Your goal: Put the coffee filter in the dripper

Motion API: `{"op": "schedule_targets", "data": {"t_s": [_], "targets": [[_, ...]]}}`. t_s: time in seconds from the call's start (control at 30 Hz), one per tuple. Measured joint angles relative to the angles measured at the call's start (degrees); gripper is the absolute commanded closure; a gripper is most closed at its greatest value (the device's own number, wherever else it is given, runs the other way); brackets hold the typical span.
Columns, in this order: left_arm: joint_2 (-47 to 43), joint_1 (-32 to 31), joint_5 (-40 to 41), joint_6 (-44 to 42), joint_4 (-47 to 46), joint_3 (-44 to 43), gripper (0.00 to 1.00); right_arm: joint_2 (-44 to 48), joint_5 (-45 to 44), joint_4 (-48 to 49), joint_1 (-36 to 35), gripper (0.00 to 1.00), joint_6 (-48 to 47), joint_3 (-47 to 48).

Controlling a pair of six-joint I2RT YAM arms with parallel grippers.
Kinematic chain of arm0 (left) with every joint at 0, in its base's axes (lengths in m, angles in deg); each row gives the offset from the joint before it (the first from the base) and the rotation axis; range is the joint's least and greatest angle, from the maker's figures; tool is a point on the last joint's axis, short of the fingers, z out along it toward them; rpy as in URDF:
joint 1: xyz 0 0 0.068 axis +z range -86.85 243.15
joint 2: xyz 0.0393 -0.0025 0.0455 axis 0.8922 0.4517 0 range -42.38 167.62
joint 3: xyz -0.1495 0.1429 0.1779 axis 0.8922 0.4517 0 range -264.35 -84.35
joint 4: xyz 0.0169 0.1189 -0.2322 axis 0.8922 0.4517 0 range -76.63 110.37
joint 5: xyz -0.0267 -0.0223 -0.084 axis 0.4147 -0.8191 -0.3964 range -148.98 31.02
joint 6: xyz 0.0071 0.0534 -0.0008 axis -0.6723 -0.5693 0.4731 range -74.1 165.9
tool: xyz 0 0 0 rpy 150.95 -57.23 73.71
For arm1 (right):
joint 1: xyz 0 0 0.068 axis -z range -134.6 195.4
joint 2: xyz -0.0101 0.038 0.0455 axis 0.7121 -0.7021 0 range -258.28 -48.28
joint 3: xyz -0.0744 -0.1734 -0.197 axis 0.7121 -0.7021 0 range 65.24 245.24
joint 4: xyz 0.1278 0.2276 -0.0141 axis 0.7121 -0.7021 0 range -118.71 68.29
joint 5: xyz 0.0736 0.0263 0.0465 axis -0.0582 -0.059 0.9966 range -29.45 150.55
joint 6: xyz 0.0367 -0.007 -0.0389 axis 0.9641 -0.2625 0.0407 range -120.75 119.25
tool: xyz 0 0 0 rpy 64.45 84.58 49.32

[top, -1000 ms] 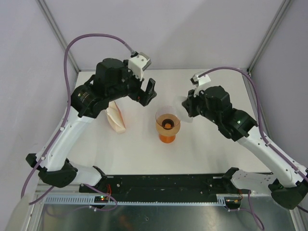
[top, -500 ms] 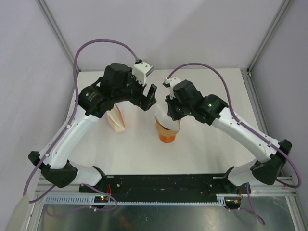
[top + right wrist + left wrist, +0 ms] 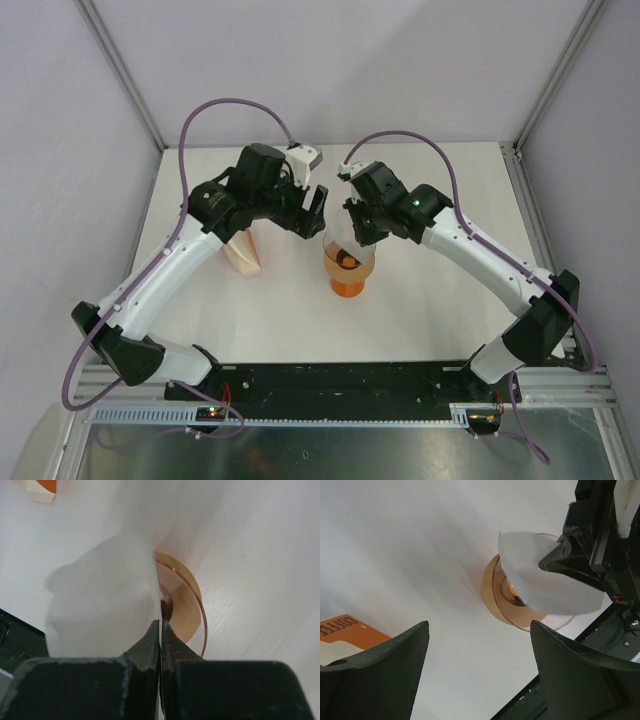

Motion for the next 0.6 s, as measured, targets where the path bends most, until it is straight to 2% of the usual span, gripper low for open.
{"op": "schedule_targets", "data": {"t_s": [0.4, 0.5, 0.6], "targets": [[2.34, 0.07, -2.84, 5.27, -4.59, 5.33, 0.23, -2.84, 2.08, 0.92, 0.66, 1.00, -1.11, 0.07], [3.15, 0.07, -3.02, 5.97, -5.44, 6.29, 0.31, -2.84, 2.38, 1.46, 0.57, 1.00, -1.11, 0.07], [3.58, 0.07, -3.02, 6.49, -6.43, 7.04, 0.45, -2.84, 2.60, 2.21, 0.57, 0.96, -1.22, -0.07]]}}
